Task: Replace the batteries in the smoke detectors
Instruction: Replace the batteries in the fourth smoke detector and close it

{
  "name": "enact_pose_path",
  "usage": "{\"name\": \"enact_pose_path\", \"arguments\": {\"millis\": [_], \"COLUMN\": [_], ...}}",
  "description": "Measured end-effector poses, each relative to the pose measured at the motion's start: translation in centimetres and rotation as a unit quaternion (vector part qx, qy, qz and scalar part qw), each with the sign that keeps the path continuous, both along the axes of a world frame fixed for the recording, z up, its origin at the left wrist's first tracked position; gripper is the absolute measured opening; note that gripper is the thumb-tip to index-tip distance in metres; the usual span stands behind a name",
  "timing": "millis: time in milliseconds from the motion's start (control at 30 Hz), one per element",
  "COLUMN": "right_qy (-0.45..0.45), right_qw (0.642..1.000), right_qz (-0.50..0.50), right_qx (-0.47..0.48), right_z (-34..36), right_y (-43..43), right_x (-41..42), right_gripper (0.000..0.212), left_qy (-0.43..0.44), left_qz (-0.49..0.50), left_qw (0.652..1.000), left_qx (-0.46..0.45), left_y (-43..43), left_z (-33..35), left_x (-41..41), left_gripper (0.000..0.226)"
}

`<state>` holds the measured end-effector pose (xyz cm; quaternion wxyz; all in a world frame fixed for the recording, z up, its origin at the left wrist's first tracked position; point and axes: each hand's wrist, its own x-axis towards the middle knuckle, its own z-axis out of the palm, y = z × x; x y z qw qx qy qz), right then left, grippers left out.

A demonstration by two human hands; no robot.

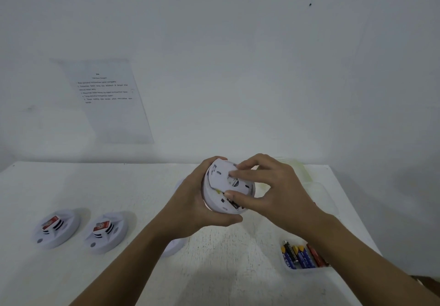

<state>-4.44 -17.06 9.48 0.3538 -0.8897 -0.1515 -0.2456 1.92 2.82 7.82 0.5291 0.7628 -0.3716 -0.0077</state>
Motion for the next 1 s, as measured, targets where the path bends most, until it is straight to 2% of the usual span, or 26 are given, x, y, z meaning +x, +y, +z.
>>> {"name": "enact_pose_path", "arguments": {"millis": [233, 500, 800, 1000], "right_qy": [-0.003, -0.004, -0.004, 0.008], "right_qw": [1.0, 1.0, 1.0, 0.999], "right_qz": [0.013, -0.017, -0.009, -0.027], "right_qx": [0.014, 0.023, -0.015, 0.045], "right_z": [0.1, -0.1, -0.5, -0.6], "right_y": [0.3, 1.0, 1.4, 1.7], "right_x": [-0.1, 0.0, 0.1, 0.1], "right_gripper": [0.039, 0.04, 0.043, 0.043], "left_qy": [-0.013, -0.014, -0.013, -0.006], "left_qz": [-0.002, 0.009, 0.017, 0.025], "left_qw": [1.0, 1.0, 1.0, 1.0], "left_qx": [-0.006, -0.014, -0.002, -0.001], "left_y": [0.1, 0.1, 0.2, 0.2], "left_z": [0.5, 0.1, -0.4, -0.8], "left_x": [-0.1, 0.4, 0.7, 0.8], "left_gripper": [0.087, 0.088, 0.088, 0.088]}}
